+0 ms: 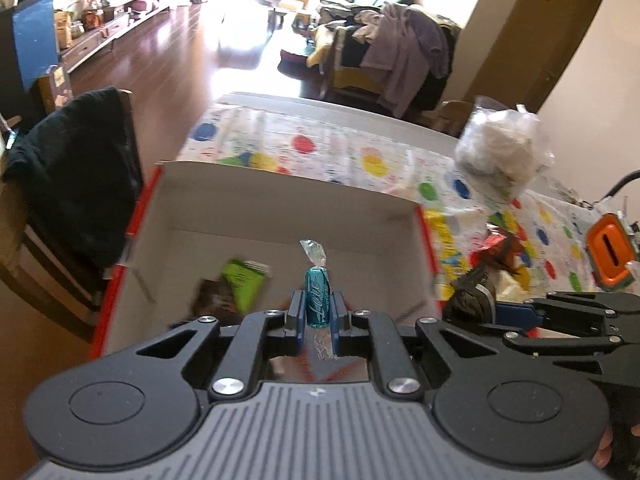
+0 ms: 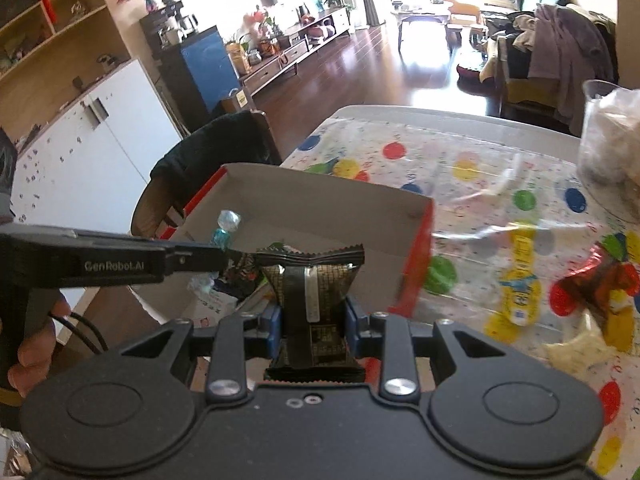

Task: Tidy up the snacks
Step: 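Carry the teal candy into the shoebox with the left tool while the right tool carries the chocolate there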

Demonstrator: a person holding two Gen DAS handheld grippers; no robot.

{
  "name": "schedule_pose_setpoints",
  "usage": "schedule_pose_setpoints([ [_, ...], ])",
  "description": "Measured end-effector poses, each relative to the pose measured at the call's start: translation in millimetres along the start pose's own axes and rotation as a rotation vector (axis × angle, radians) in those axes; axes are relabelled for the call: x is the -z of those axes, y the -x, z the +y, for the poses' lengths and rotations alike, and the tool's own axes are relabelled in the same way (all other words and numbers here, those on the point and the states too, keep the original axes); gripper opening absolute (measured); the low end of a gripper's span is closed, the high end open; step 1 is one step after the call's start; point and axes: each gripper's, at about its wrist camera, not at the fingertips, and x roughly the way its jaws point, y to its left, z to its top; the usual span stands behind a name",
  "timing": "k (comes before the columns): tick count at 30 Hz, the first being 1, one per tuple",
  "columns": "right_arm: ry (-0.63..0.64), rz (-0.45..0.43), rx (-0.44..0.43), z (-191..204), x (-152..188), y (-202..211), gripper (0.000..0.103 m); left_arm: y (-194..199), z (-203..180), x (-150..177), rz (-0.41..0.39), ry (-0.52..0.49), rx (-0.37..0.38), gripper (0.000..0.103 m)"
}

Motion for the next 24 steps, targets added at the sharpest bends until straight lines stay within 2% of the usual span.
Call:
schedule_pose_setpoints([
  [12, 0.01, 0.095, 0.013, 33, -11, -71, 0.029, -32, 64, -7, 0.06, -0.028, -0.106, 0.012],
  [19, 0.039, 0.156, 0.0, 50, -7, -104, 0.029, -57, 76, -6, 0.121, -0.067, -0.154, 0.012],
  [24, 0.063, 0.188, 0.001, 58, -3, -118, 0.029, -69, 73, 2, 0.154, -0.135, -0.181, 0.012],
])
